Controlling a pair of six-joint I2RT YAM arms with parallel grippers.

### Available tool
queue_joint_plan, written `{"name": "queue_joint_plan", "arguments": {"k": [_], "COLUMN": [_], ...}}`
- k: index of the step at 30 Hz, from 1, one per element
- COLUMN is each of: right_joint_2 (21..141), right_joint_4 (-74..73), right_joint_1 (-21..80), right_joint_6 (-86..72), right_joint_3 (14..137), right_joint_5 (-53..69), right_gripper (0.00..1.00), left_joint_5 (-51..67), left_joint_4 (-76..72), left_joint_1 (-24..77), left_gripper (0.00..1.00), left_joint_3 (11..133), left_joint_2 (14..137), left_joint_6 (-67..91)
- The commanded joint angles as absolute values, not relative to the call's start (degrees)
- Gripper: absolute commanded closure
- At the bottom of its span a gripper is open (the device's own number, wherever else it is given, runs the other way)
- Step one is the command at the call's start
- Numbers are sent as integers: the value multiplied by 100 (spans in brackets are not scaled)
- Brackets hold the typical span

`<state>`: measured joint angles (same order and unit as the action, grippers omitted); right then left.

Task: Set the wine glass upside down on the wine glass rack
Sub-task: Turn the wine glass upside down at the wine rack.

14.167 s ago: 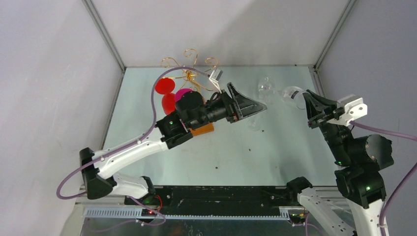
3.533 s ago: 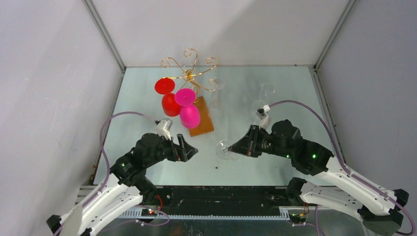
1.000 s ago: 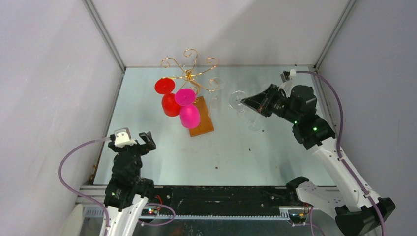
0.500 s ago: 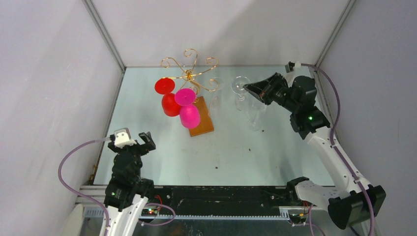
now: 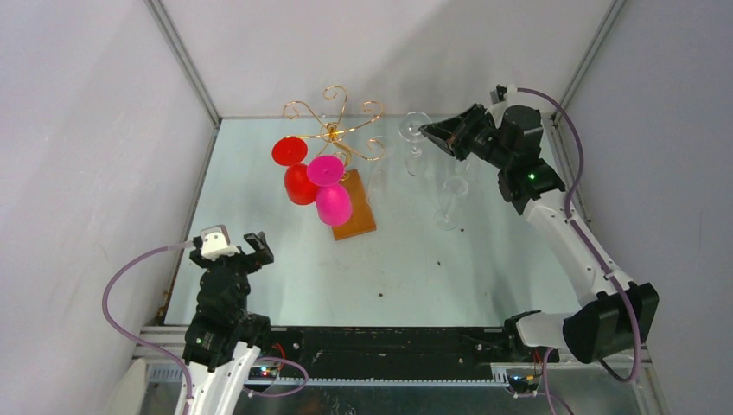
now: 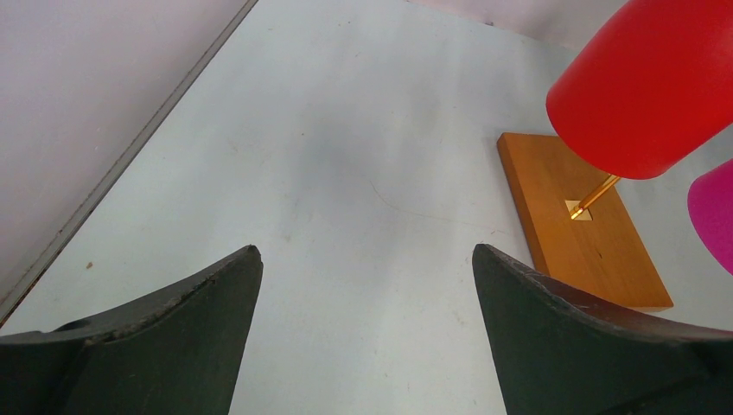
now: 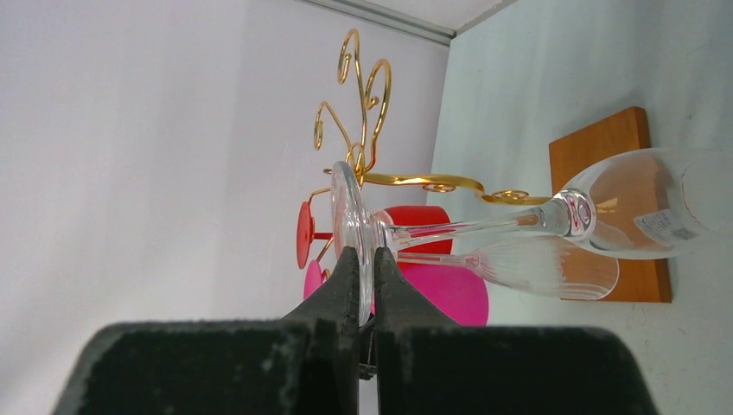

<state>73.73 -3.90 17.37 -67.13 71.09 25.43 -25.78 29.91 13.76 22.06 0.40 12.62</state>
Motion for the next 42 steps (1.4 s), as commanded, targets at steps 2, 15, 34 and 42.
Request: {"name": "queue_joint_plan", "arguments": {"k": [2,15,34,42], "right_joint_2": [7648,8586,10125,10399], "right_joint_4": [52,-515,-1545,-1690], "right_joint_1": [1713,1722,2028,2065], "right_joint_6": [-6762,-6766,-6612,-6612], "right_joint_3": [7877,9052,11322,11634], "right_joint_5": [2743,2908,3063,3024], "right_gripper": [100,100,100,100], "left_joint_5": [-2651,-2554,-2445,-2457], "left_joint_4": [2844,2834,2849,2852], "left_joint_1": [1393,1389,1391,1389], "left_gripper": [0,0,0,0], "left_joint_3": [2164,2143,2150,2145], "left_joint_2": [-252,-354,-293,-282], "left_joint_6": [1222,1176,1230,1230]}}
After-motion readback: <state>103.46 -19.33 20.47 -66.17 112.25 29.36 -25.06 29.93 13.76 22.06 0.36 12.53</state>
